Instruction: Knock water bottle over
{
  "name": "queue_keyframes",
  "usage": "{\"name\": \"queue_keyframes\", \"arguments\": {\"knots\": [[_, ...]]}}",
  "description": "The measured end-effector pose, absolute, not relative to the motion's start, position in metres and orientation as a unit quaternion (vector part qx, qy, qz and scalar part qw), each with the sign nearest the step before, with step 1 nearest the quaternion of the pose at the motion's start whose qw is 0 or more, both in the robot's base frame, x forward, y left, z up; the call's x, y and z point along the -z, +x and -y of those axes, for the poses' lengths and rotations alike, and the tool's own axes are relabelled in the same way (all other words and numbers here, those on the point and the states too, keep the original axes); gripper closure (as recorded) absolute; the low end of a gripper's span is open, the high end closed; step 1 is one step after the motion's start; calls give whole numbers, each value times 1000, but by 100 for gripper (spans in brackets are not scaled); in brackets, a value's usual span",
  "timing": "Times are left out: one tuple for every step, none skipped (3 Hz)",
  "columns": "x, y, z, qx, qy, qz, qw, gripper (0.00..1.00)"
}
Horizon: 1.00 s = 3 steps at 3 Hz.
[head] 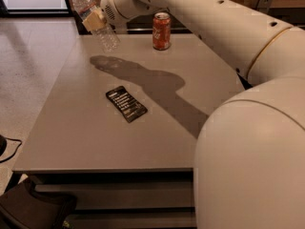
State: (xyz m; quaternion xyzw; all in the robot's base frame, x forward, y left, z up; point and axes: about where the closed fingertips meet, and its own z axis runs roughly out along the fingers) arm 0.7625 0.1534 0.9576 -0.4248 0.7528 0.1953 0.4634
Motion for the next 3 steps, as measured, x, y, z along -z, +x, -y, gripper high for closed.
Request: {"name": "queue_keyframes", "arguments": {"knots": [[-955, 762, -145, -168, -433, -770, 437, 100], [-949, 763, -141, -135, -448, -784, 408, 100], [-930, 767, -139, -86, -467, -804, 359, 100]]}}
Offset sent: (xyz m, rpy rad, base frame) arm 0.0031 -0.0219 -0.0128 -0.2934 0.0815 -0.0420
